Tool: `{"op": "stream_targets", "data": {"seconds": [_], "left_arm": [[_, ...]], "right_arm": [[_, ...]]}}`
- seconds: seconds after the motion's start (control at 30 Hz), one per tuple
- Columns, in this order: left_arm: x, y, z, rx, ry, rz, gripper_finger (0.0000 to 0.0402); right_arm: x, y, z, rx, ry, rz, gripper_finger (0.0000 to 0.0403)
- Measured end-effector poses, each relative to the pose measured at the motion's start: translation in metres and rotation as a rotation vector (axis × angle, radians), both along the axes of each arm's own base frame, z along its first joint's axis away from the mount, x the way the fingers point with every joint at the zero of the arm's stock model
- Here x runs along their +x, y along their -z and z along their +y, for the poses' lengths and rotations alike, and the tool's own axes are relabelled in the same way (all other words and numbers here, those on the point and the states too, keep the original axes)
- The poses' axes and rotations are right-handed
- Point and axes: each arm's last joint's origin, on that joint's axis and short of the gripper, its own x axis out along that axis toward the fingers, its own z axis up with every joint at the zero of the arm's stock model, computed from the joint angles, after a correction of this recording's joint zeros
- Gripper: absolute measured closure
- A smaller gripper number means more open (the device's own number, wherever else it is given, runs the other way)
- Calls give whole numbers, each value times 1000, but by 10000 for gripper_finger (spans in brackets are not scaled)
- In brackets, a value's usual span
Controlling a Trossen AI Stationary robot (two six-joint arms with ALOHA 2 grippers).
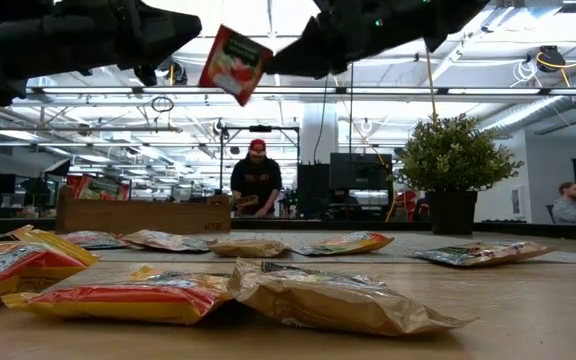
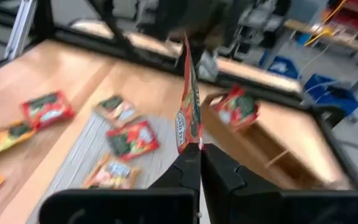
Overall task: Pick & Place Tea
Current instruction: Put the red tea bag into the left section of the wooden organizer
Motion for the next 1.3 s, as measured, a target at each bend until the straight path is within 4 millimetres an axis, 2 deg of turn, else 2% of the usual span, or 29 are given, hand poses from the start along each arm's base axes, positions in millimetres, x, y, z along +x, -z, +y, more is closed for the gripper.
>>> {"op": "stream_targets", "data": {"seconds": [0.23,0.37,0.47,0.6,0.7,0.8,0.93,1.0,1.3], "left_arm": [[5,4,2,-94,-77,61,360],[22,2,0,-104,-118,196,357],[41,-6,-3,-72,-144,341,336],[64,-30,-8,-19,-163,585,289],[72,-53,-5,-34,-178,779,255],[74,-75,-3,-109,-161,856,229],[75,-89,-3,-168,-76,889,213],[76,-90,-4,-178,-34,884,211],[96,-59,-5,-190,-29,990,211]], "right_arm": [[-2,6,-1,28,14,63,403],[-2,5,-1,29,16,58,403],[-4,9,-5,45,33,100,403],[-7,16,-6,67,50,176,403],[-9,19,-6,76,53,218,403],[-10,21,-5,81,54,240,403],[-9,20,-5,85,55,232,403],[-9,20,-4,83,53,226,403],[-8,18,-3,76,41,206,403]]}}
